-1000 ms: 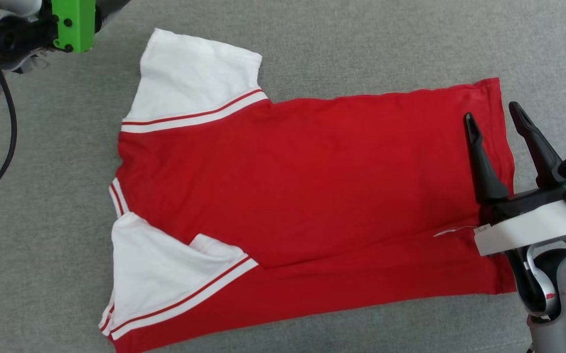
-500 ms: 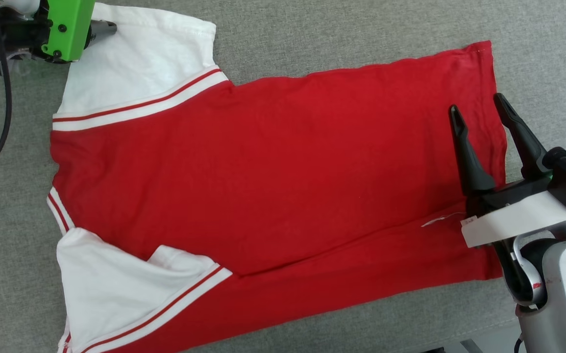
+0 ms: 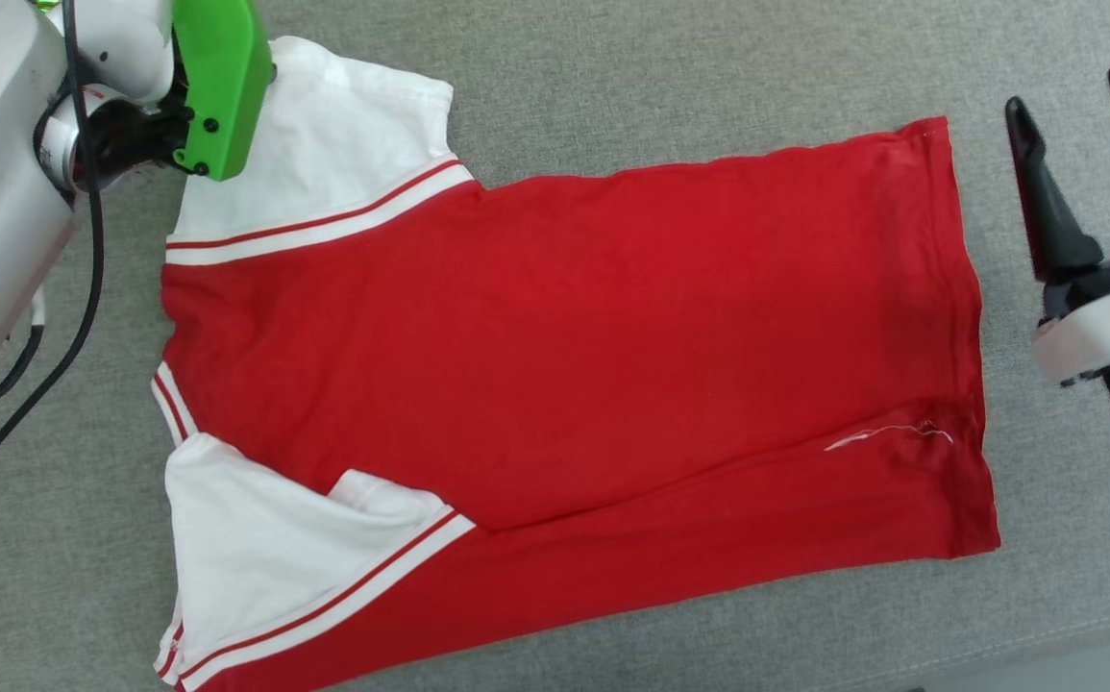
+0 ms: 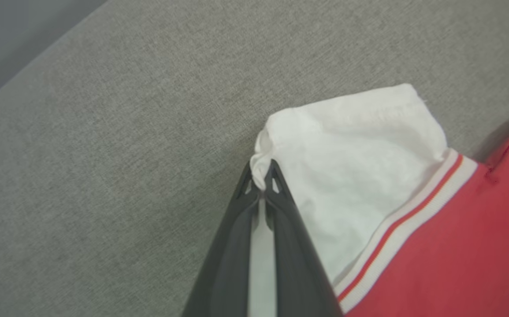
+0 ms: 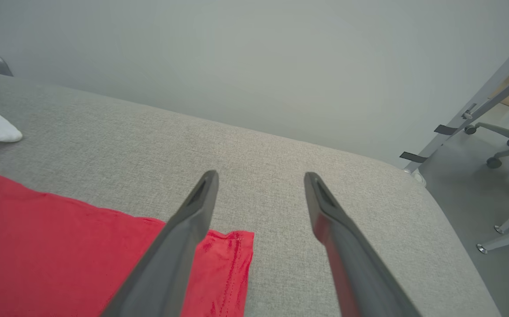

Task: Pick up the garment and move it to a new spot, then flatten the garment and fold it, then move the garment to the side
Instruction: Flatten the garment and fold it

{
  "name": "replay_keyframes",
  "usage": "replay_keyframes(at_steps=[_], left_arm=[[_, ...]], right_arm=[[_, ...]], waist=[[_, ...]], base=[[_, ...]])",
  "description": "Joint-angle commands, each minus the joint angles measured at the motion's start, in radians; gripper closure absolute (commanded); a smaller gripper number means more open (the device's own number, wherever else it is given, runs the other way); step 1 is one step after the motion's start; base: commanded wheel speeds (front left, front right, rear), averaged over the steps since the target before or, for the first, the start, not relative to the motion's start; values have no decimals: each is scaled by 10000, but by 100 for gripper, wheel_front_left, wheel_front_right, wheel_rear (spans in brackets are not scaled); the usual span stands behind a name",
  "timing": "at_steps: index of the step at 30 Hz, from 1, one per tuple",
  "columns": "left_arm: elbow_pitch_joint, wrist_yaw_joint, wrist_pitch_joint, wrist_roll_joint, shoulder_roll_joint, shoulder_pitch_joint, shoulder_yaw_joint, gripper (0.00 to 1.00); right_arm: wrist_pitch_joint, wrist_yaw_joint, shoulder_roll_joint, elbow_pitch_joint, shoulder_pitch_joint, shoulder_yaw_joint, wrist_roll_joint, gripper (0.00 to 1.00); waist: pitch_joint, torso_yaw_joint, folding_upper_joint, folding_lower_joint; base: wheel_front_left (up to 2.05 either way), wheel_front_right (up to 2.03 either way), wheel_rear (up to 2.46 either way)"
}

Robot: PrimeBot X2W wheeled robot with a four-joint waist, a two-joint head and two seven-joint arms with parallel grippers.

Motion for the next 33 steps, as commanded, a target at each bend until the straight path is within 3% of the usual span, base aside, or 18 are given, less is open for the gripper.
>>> replay_keyframes(at_steps=[1, 10, 15, 22, 33], left_arm=[[-110, -27, -232, -51, -80, 196, -39, 100], [-923, -28, -1327, -79, -125, 447, -504, 100], [-1323, -28, -1773, 2, -118, 379, -740, 100], [-1728, -28, -2190, 167, -155, 167, -984, 100], [-1968, -28, -2569, 290, -275, -281, -1199, 100]], right_arm=[[374, -6, -232, -27, -402, 28, 233, 0], [4417, -6, -2555, 1044, -2117, 1233, 2381, 0], [6325, -6, -3415, 1892, -2808, 1941, 3578, 0], [8119, -6, -3738, 2999, -3348, 2395, 4821, 0], [7918, -6, -3237, 4100, -3335, 2948, 4881, 0]], waist=[[-513, 404, 45, -1], [-946, 1012, 45, -1], [-872, 1287, 45, -1], [-518, 1665, 45, -1], [180, 2185, 45, -1]], base=[[0, 0, 0], [0, 0, 0], [0, 0, 0], [0, 0, 0], [0, 0, 0]])
